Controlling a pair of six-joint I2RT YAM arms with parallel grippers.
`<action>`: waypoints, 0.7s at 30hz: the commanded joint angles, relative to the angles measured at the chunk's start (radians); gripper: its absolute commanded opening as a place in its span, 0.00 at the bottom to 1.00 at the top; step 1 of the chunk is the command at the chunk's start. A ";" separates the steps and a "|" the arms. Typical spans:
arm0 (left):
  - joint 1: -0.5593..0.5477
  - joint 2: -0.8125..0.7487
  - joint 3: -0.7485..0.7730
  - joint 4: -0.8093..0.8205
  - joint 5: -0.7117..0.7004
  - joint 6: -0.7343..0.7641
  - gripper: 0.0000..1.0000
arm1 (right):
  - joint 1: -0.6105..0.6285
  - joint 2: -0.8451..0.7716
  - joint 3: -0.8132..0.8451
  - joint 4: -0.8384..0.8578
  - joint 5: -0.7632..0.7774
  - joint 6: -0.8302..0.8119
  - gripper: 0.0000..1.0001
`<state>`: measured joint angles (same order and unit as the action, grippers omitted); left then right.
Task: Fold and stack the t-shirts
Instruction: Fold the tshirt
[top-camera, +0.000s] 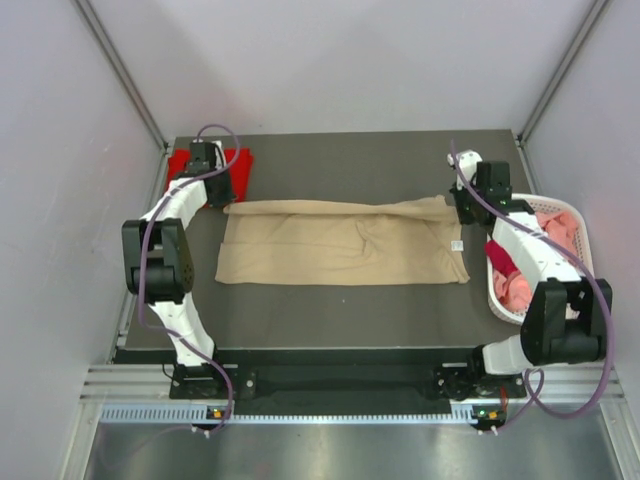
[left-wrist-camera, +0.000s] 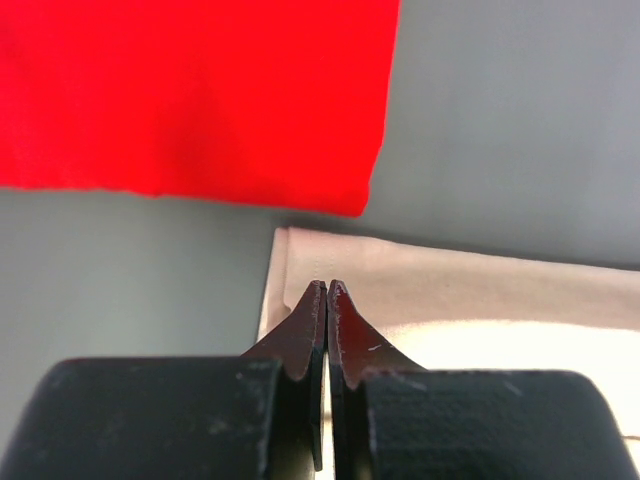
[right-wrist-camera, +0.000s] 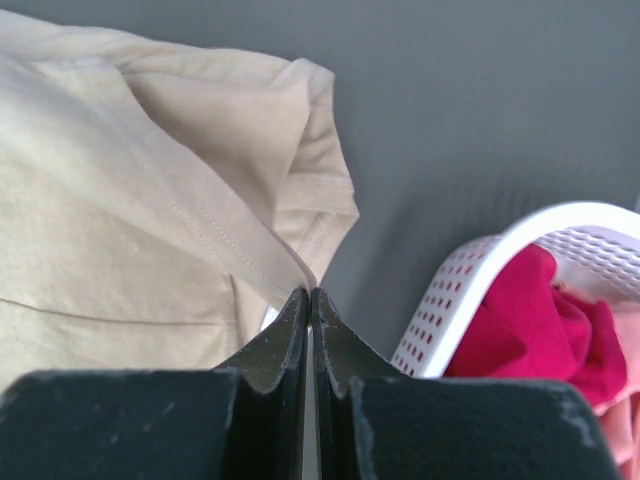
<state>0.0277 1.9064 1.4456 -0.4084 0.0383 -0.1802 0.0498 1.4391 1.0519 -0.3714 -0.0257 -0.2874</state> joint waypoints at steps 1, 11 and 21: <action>0.014 -0.084 -0.036 0.039 -0.055 0.004 0.00 | 0.005 -0.065 -0.026 0.025 0.066 -0.029 0.00; 0.015 -0.079 -0.112 0.031 -0.100 -0.045 0.00 | 0.005 -0.095 -0.124 -0.008 0.070 -0.052 0.00; 0.014 -0.104 -0.180 0.033 -0.181 -0.076 0.07 | 0.062 -0.060 -0.147 -0.099 0.115 -0.079 0.01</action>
<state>0.0322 1.8687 1.2644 -0.4049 -0.0803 -0.2409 0.0772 1.3819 0.9012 -0.4297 0.0326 -0.3347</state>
